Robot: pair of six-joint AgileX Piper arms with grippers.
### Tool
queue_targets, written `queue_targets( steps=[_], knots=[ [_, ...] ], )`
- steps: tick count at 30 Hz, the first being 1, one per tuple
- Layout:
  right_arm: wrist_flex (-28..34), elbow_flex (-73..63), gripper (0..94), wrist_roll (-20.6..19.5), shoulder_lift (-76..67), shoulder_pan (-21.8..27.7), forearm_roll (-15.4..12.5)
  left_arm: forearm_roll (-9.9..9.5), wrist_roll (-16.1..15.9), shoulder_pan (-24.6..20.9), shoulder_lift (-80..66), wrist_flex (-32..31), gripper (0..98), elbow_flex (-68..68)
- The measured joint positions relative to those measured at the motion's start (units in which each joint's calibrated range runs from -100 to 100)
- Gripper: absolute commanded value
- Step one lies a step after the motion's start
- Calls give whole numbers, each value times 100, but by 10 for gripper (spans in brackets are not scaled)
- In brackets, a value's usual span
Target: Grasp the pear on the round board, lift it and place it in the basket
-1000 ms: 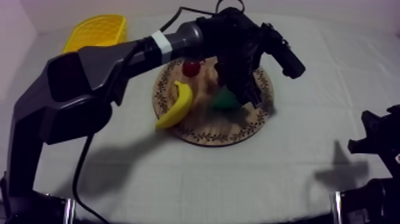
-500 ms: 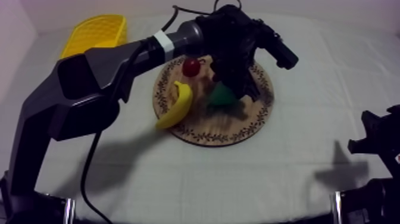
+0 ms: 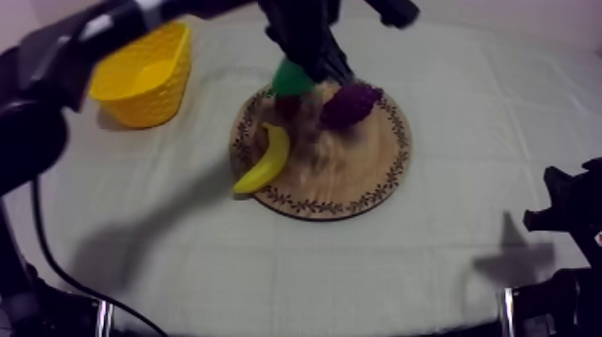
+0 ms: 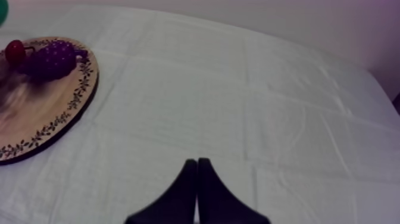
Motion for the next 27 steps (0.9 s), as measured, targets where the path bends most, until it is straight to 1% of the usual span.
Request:
queue_targets(
  steps=[3,6,13,20,24,27],
  knots=[
    [0,0,3,0,0,0,0,-131,-32,-227,-629,-107,488,362],
    [0,0,3,0,0,0,0,-203,-104,-506,-1263,-198,489,678],
    [3,0,3,0,0,0,0,-285,-290,-1306,-2177,-514,497,1558],
    [3,0,3,0,0,0,0,-280,-357,-1967,-2078,-838,500,2254],
    [3,0,3,0,0,0,0,-264,-322,-2202,-1818,-935,500,2401],
    [3,0,3,0,0,0,0,-197,-316,-2341,-1580,-1087,499,2444]
  ],
)
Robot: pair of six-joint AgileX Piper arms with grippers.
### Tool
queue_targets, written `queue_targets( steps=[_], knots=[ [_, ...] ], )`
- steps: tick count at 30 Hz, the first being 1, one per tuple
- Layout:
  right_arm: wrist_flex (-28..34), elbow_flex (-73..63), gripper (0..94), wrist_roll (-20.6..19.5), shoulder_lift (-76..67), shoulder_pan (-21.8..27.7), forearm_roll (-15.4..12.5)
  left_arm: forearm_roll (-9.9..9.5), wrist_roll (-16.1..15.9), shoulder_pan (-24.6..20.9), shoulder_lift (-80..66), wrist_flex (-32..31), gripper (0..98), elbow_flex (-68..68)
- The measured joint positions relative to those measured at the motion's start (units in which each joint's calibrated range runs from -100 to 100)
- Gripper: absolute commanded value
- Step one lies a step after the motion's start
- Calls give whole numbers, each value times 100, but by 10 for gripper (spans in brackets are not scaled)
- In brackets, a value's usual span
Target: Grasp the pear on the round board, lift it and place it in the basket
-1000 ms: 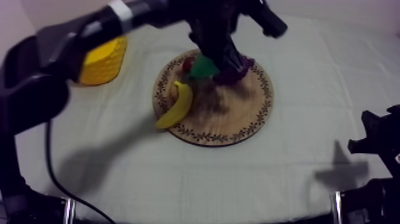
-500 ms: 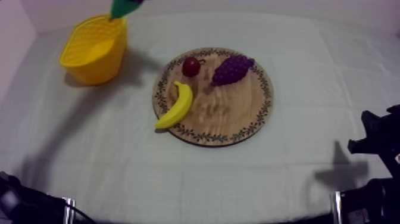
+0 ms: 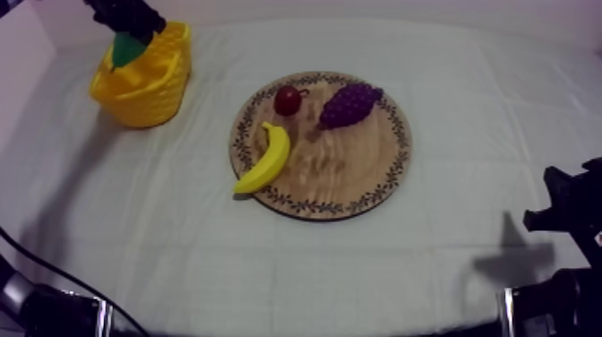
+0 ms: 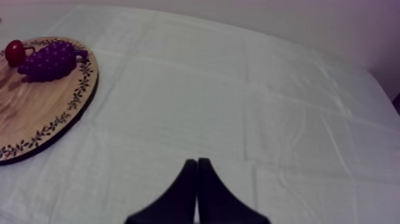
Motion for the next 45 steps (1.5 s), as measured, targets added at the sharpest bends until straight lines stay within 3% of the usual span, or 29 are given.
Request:
queue_targets(
  steps=[9,22,29,34,38,40,43,45],
  knots=[
    [0,0,3,-4,0,0,0,211,-28,-258,867,-556,498,-294],
    [0,0,3,-2,0,0,0,633,-6,-414,2237,-801,512,-1256],
    [0,0,3,-2,0,0,0,940,-203,-517,2552,-1068,657,-1504],
    [-8,0,3,-2,0,0,0,1253,-424,-664,2390,-1404,695,-1312],
    [-11,0,3,-2,0,0,0,1484,-558,-702,2097,-1740,602,-1044],
    [-11,0,3,-2,0,0,0,1484,-569,-664,1865,-1987,468,-777],
    [-11,0,3,-2,0,0,0,1328,-436,-584,1351,-2518,181,-232],
    [-3,0,3,-2,0,0,0,1267,-292,-540,958,-2874,89,223]
  ],
)
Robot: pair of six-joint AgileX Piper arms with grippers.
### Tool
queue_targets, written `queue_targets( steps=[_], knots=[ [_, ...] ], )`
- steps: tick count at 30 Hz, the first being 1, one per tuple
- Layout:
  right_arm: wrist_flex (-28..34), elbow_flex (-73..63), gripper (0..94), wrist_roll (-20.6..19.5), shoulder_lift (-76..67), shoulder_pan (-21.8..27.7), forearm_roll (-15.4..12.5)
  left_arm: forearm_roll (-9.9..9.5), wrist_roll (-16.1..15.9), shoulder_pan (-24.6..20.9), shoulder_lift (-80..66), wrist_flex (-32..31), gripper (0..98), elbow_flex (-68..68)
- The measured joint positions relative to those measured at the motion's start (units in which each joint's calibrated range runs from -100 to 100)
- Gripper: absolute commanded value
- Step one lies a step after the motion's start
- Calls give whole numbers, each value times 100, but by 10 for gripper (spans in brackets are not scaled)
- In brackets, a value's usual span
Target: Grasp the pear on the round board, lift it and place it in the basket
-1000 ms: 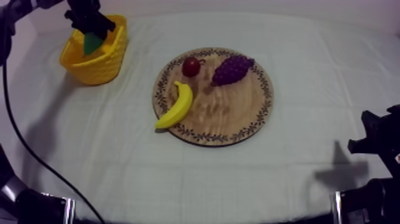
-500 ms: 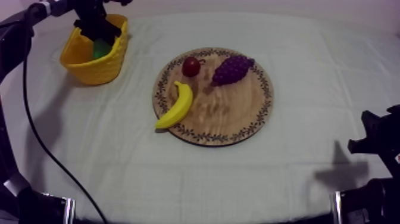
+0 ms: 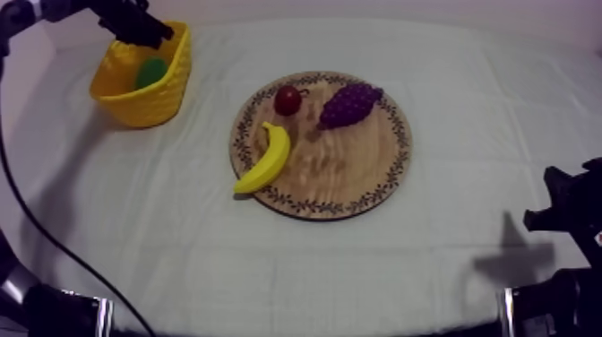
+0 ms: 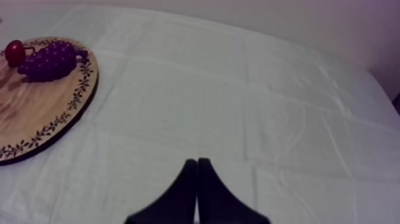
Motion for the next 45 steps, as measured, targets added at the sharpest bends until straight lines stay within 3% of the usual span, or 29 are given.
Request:
queue_targets(
  steps=[4,11,21,26,34,40,45],
  knots=[
    [0,0,3,3,0,0,0,-150,271,82,-1024,-888,21,1189],
    [8,0,3,3,0,0,0,-433,704,173,-3238,-2103,2,3370],
    [0,0,3,3,0,0,0,-482,1214,-92,-6676,-3001,0,6628],
    [0,0,3,3,0,0,0,-469,1416,-259,-8468,-2933,0,8233],
    [8,0,3,3,0,0,0,-386,1491,-150,-11221,-2066,0,10184],
    [0,0,3,3,0,0,0,-7,1013,-206,-12731,-1537,28,10681],
    [2,0,3,3,0,0,0,178,565,-225,-13225,-1369,39,10689]
  ],
)
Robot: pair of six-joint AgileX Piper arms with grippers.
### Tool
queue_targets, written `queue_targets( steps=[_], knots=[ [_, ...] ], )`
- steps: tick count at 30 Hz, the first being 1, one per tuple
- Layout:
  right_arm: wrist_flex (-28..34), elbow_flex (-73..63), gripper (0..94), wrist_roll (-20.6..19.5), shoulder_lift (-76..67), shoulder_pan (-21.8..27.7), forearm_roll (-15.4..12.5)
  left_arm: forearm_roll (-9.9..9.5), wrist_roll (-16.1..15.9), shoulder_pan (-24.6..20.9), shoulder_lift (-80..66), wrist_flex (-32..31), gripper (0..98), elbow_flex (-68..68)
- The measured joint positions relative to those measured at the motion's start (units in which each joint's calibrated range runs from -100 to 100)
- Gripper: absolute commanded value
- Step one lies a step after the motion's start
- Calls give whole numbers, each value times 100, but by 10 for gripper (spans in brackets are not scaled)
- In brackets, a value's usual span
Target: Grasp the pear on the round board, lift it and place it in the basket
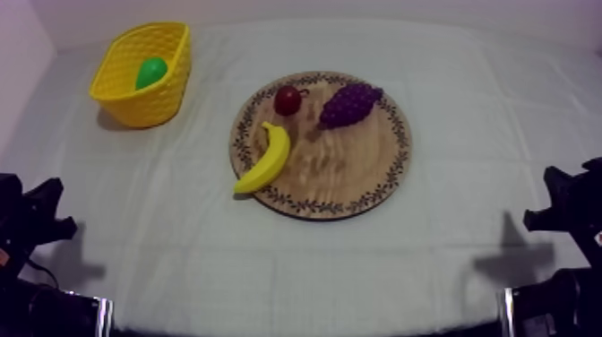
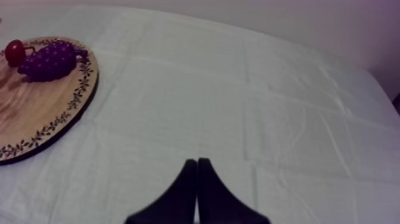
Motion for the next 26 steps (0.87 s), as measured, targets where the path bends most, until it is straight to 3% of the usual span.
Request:
queue_targets(
  steps=[6,17,26],
  knots=[
    [0,0,3,0,0,0,0,88,-168,0,-16,36,6,16],
    [0,0,3,0,0,0,0,106,567,0,-24,28,2,28],
    [0,0,3,0,0,0,0,106,659,0,-25,21,2,28]
  ],
)
